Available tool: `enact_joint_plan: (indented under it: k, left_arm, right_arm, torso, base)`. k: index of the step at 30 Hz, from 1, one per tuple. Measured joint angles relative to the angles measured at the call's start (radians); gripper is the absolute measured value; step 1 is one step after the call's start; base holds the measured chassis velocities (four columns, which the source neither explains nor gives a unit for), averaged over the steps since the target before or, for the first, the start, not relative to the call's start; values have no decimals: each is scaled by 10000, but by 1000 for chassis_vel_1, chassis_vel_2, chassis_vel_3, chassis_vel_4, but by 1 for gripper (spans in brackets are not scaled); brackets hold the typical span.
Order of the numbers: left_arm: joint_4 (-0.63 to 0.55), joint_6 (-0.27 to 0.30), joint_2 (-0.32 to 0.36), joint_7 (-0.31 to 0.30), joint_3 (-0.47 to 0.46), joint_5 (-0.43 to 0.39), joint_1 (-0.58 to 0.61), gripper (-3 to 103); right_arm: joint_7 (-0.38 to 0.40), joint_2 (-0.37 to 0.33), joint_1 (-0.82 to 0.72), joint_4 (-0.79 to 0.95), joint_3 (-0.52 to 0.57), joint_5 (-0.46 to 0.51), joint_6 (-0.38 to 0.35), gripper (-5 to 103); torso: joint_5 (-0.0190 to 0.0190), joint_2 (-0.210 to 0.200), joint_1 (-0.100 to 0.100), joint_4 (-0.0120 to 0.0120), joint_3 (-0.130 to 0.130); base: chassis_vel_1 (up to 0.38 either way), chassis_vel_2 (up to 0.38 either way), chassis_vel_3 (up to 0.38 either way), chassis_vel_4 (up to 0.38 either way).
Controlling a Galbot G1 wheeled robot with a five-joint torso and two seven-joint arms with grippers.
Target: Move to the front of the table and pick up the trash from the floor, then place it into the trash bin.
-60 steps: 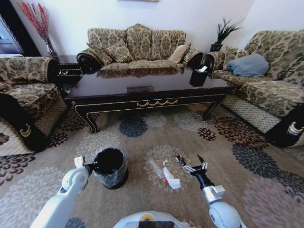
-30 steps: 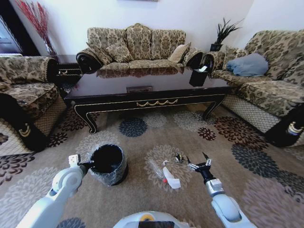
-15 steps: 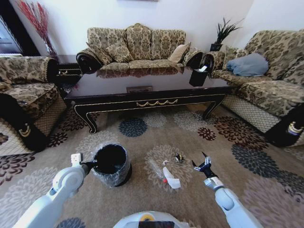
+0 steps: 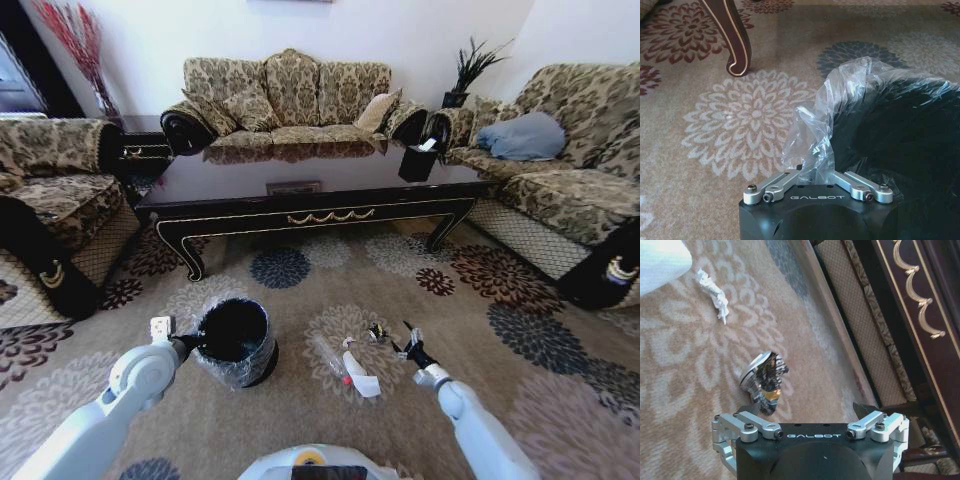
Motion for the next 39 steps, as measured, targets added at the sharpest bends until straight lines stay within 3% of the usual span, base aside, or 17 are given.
enact_joint_plan:
  k: [31,39]
  left_arm:
    - [-29,-4,399,-151,191,-403,-373,3]
    - [-50,-5,469,-187,269,-475,-498,3]
  right_arm:
    - [266,888,1880,-2613,-164,-1299,13,100]
    - [226,839,2373,-2895,-275,-1374,-76,100]
  torso:
    - [3,0,0,0,0]
    - [2,0,0,0,0]
  base:
    - [0,0,0,0]
    - [0,0,0,0]
